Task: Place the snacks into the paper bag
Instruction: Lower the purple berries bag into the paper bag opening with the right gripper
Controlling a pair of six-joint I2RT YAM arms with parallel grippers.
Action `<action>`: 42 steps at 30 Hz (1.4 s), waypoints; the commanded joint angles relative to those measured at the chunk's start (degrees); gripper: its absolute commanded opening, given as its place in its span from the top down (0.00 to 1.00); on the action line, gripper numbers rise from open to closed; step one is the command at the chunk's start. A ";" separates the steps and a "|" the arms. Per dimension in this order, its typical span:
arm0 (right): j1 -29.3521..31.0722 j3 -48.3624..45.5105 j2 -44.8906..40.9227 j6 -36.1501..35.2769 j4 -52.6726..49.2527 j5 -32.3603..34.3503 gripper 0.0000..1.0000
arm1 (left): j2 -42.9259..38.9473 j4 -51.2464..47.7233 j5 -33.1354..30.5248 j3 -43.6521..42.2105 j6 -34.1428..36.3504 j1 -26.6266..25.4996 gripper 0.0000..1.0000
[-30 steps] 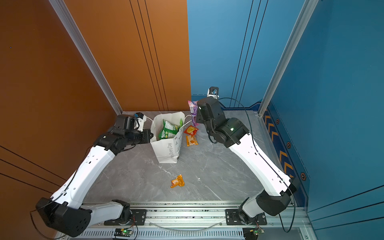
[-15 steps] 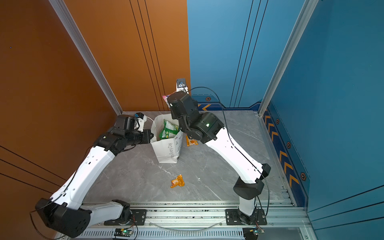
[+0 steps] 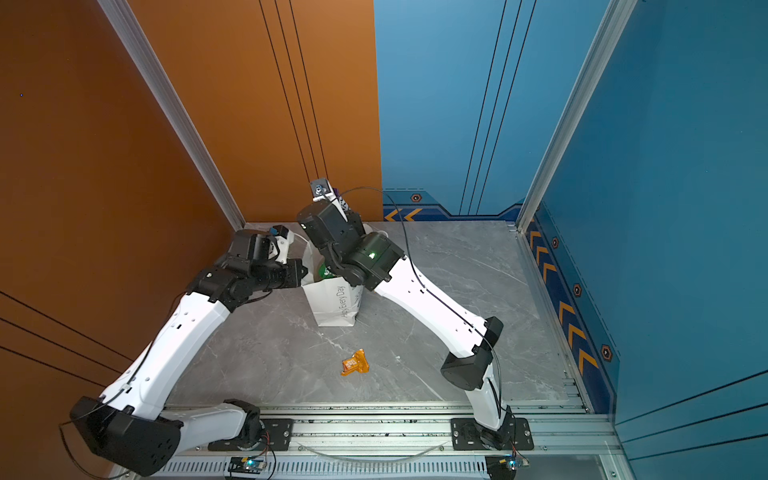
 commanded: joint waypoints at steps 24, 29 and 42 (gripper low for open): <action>0.19 2.03 9.62 -1.97 -10.81 -1.48 1.00 | -2.74 3.97 -0.51 -0.26 1.60 -0.65 1.00; -0.05 1.13 8.84 0.45 -13.14 -0.35 1.00 | -2.74 3.97 -0.79 -0.29 1.62 -0.66 1.00; -0.05 1.57 9.70 2.80 -13.95 -4.45 1.00 | -2.57 3.97 -0.45 -0.28 1.60 -0.69 1.00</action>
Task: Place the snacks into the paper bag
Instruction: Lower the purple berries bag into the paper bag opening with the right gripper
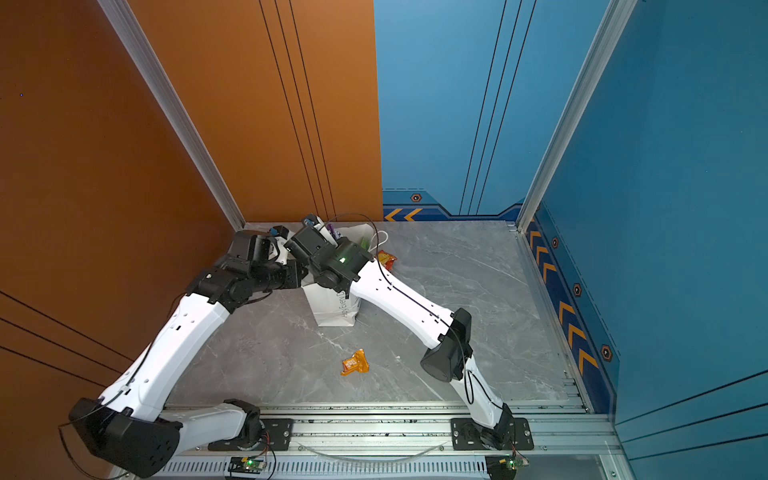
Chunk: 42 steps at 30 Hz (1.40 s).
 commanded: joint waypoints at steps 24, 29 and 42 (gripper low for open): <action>-3.74 1.84 2.74 -3.75 -1.15 -24.15 0.89 | -3.36 5.73 2.25 -0.68 2.11 -1.05 1.00; -5.02 1.90 1.99 -1.82 -1.23 -26.93 0.71 | -3.26 5.74 1.83 -0.71 2.19 -1.07 1.00; -4.87 2.69 -4.00 1.04 -1.40 -28.78 0.42 | -3.20 5.73 1.58 -0.77 2.11 -1.18 1.00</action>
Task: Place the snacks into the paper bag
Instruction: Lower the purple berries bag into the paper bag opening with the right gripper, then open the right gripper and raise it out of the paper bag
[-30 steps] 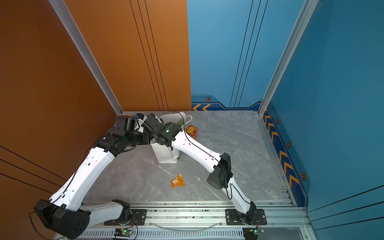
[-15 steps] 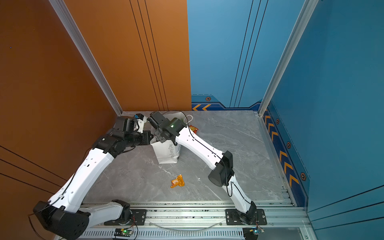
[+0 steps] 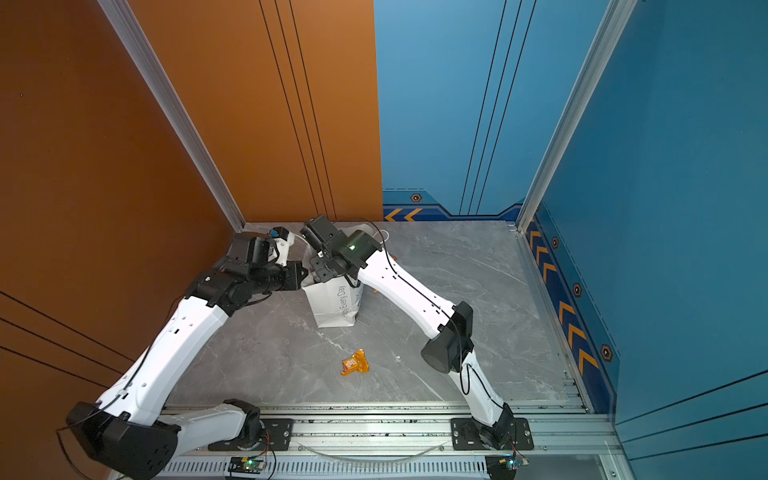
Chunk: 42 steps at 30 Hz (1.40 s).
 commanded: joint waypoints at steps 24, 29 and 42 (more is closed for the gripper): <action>-2.73 1.55 -0.85 2.03 -3.12 1.59 0.49 | -1.97 5.29 1.58 0.10 1.86 -0.70 1.00; -1.09 1.47 -5.25 1.89 -2.97 2.22 0.46 | -1.74 5.20 0.40 0.05 1.86 -0.69 1.00; 1.02 -34.10 -34.66 4.40 16.16 9.49 0.38 | -1.77 5.03 -1.07 -0.17 1.78 -0.26 1.00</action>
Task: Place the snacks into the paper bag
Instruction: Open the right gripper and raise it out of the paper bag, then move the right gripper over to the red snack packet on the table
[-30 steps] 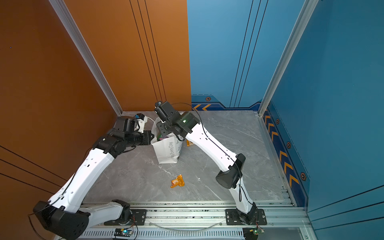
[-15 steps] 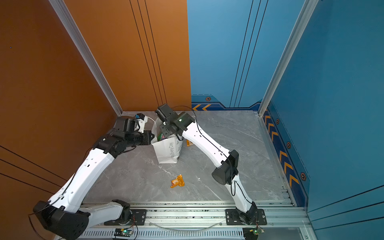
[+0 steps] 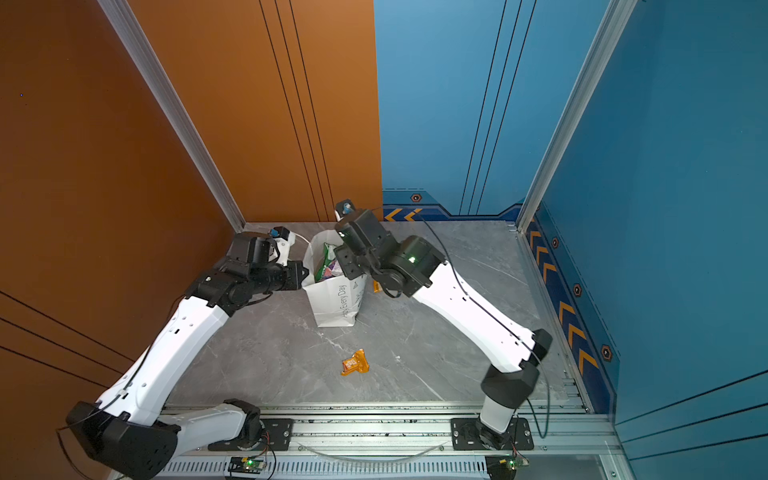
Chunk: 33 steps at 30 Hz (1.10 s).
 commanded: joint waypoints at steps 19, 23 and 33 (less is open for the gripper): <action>-20.36 -69.77 -32.31 35.62 39.23 -9.20 0.36 | -1.45 4.65 -2.19 -0.37 1.76 0.42 1.00; -24.63 -76.66 -32.02 40.49 44.70 -10.26 0.36 | -1.36 4.69 -2.41 -0.34 1.72 0.41 1.00; -34.46 -75.83 -19.07 39.94 51.24 -21.65 0.32 | -1.58 4.66 -2.19 -0.29 1.82 0.74 1.00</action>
